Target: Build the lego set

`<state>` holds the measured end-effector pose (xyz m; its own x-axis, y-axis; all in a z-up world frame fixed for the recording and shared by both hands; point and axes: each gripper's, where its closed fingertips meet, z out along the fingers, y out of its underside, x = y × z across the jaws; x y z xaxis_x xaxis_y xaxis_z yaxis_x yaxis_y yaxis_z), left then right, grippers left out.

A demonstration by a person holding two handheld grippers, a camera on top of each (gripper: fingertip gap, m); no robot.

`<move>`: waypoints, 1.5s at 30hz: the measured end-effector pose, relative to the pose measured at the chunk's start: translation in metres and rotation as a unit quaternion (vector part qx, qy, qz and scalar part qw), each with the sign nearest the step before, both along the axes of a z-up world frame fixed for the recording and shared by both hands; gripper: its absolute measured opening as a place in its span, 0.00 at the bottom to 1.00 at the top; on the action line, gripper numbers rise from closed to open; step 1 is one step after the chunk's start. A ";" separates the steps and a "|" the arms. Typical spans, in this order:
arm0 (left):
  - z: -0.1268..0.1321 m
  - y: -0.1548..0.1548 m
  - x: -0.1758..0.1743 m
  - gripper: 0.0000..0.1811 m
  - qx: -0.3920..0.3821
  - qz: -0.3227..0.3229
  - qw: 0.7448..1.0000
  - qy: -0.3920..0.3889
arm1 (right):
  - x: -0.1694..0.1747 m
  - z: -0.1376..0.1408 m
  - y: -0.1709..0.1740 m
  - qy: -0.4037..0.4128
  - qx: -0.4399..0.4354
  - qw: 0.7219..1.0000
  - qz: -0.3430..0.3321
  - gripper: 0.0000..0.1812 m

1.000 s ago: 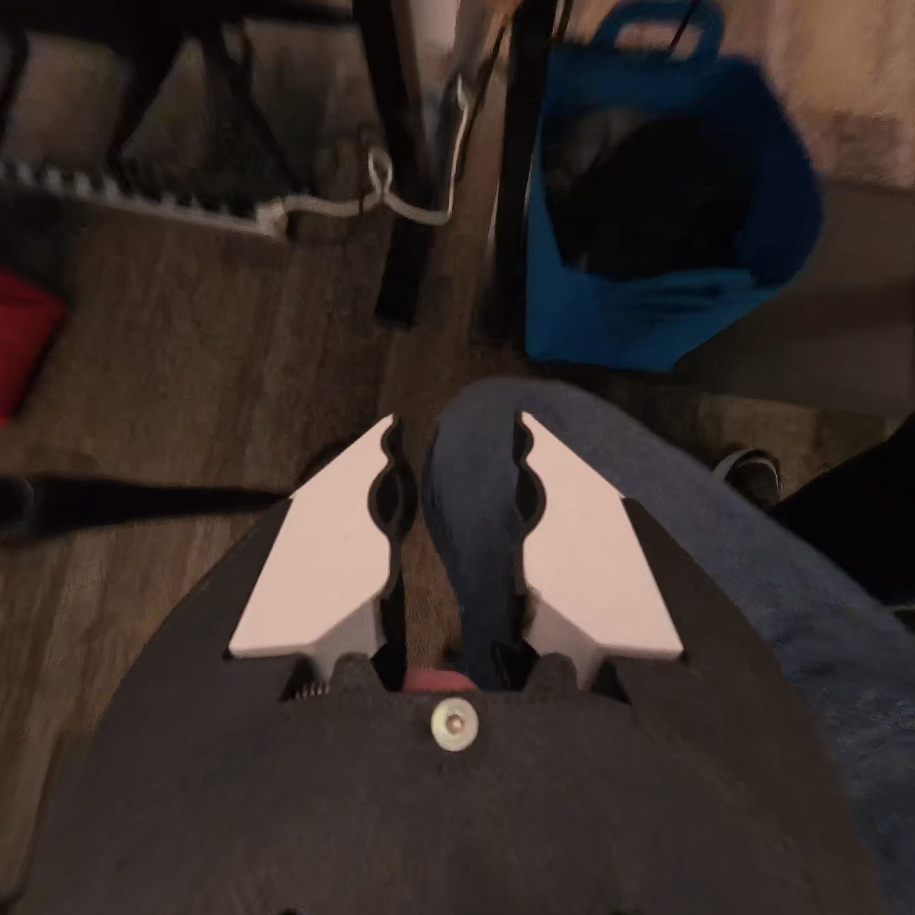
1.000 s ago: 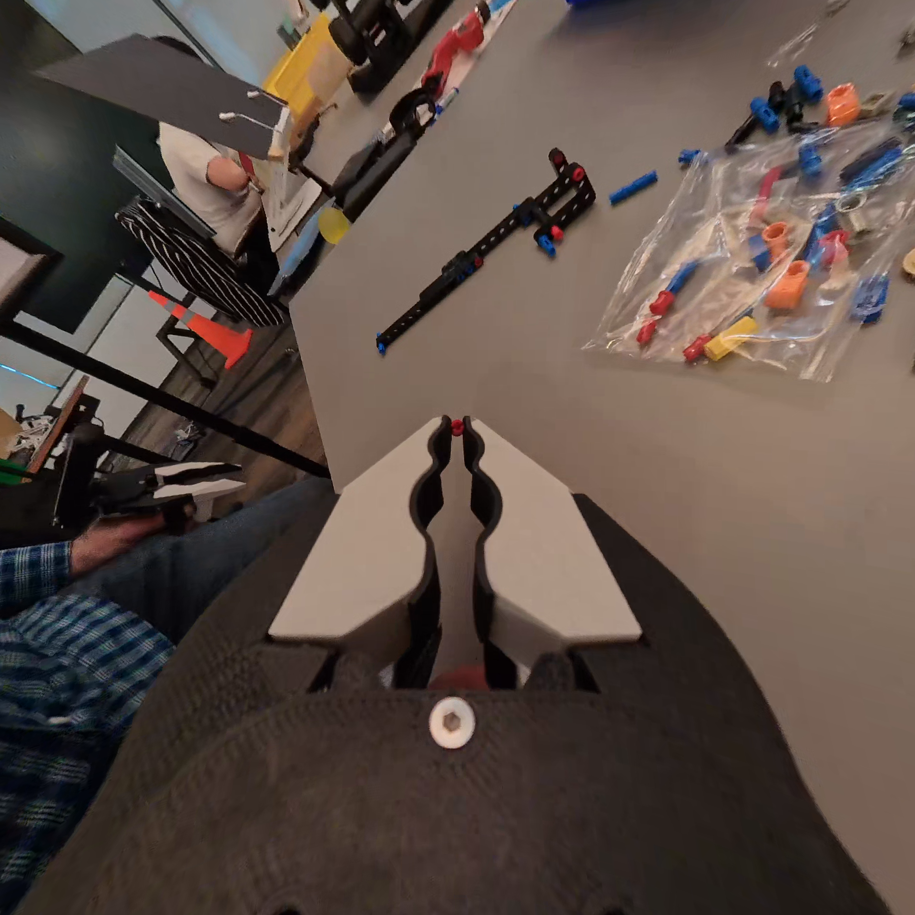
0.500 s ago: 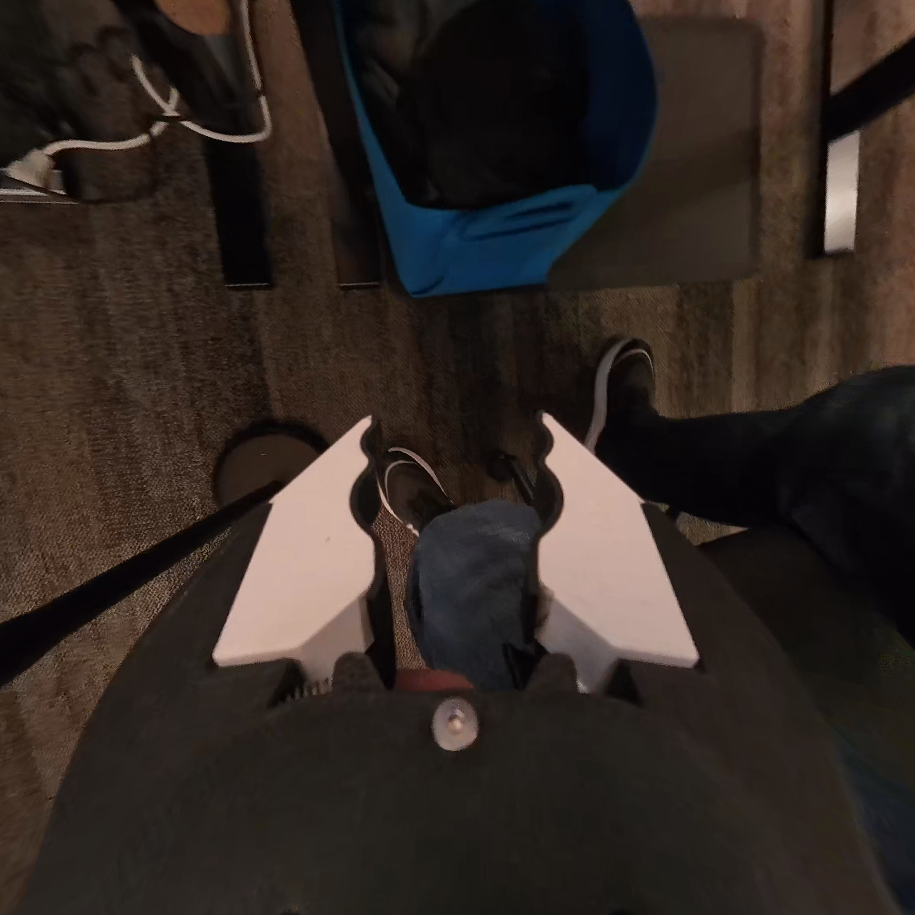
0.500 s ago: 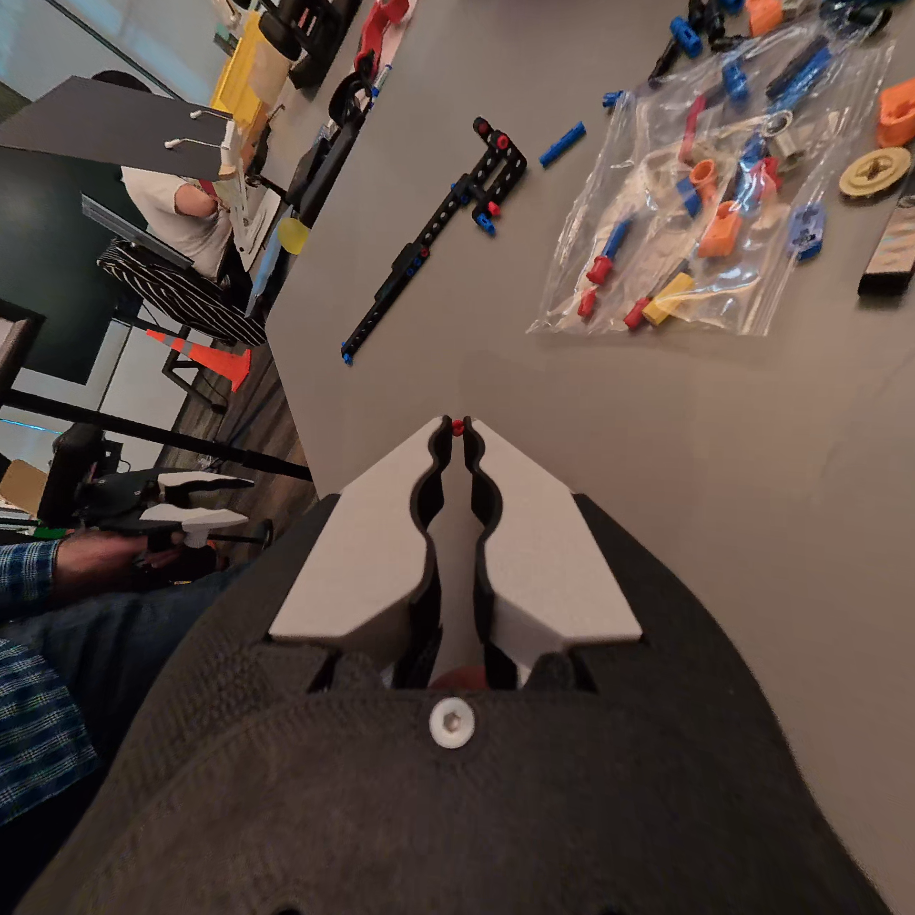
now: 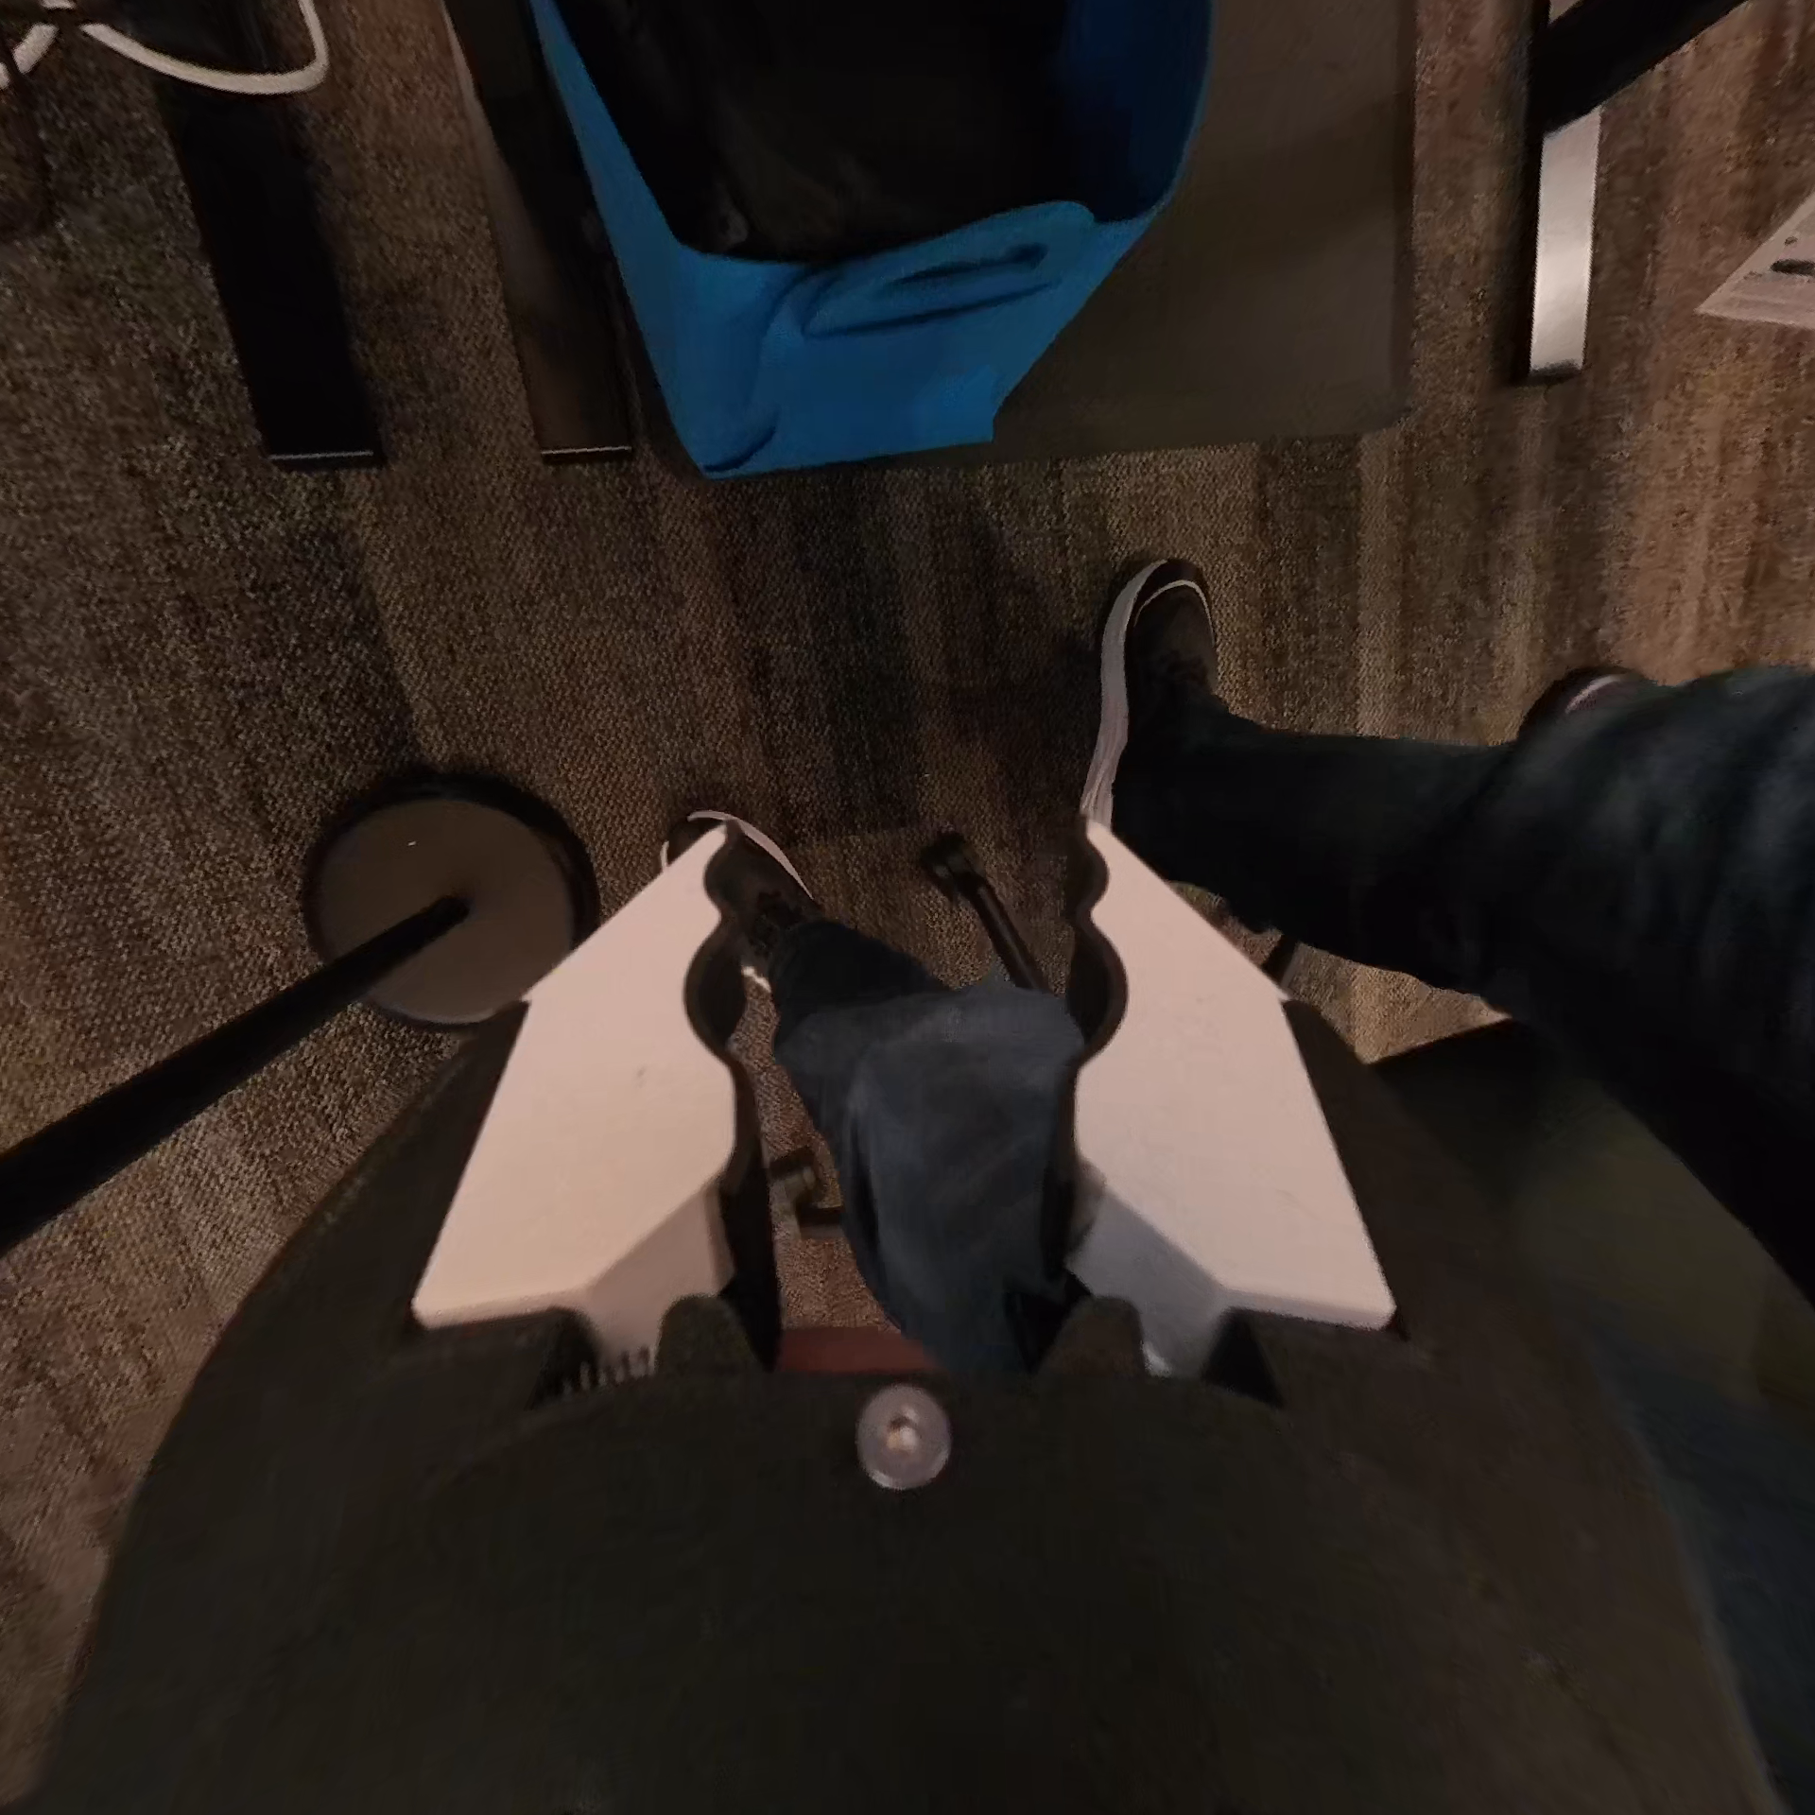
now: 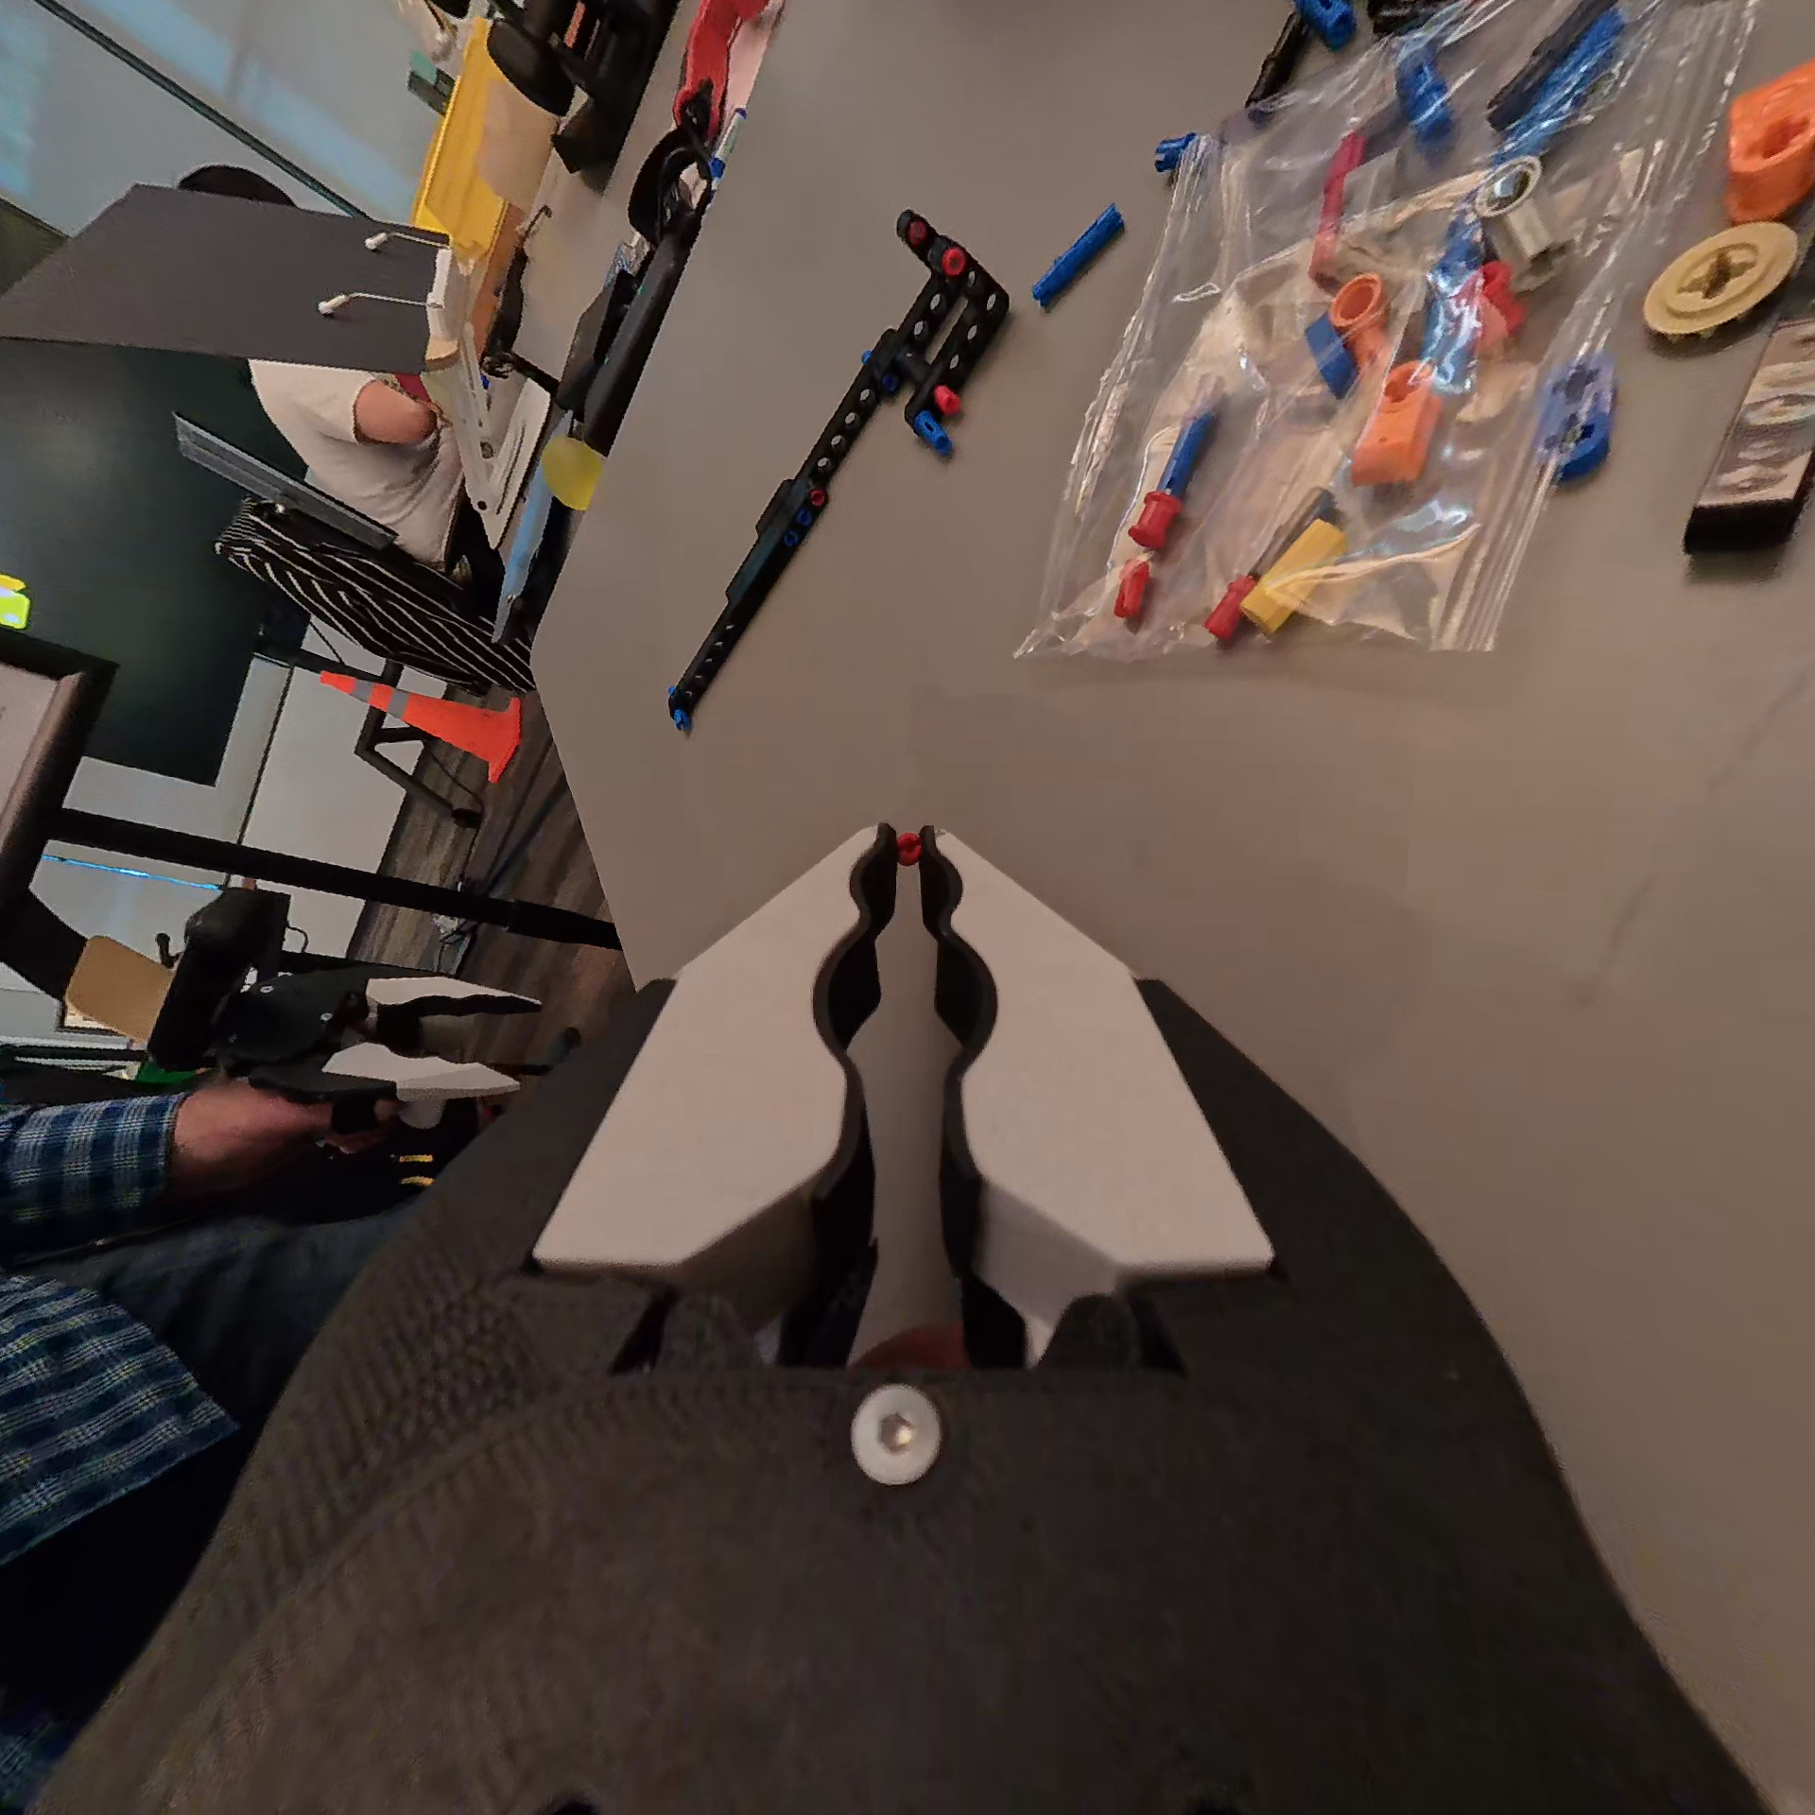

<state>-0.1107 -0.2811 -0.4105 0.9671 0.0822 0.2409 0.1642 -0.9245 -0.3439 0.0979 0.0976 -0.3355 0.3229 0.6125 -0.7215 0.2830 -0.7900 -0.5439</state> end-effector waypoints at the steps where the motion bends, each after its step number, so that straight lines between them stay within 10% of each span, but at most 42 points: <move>1: -0.002 0.000 0.001 0.36 0.001 -0.011 1.000 0.003 | 0.000 0.000 0.000 0.000 -0.002 1.000 0.000 0.01; 6: -0.010 0.010 -0.004 0.36 0.033 -0.028 0.999 0.001 | 0.000 -0.001 0.007 -0.002 0.003 1.000 -0.022 0.01; 21: -0.085 0.094 0.058 0.41 0.126 -0.086 0.988 0.021 | 0.002 0.015 0.023 0.014 0.082 0.996 -0.034 0.45; 28: -0.115 0.085 0.074 0.41 0.157 -0.149 0.975 0.051 | 0.013 0.045 0.011 0.071 0.188 0.979 -0.044 0.44; 45: -0.078 0.029 0.030 0.40 0.199 -0.122 0.949 0.211 | 0.070 0.150 -0.182 0.110 0.320 0.940 -0.027 0.51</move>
<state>-0.0806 -0.2517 -0.4884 0.9629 -0.1732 -0.2068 -0.2681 -0.7002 -0.6617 0.1678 -0.0844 -0.1858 0.2521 0.9312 -0.2633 0.0762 -0.2903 -0.9539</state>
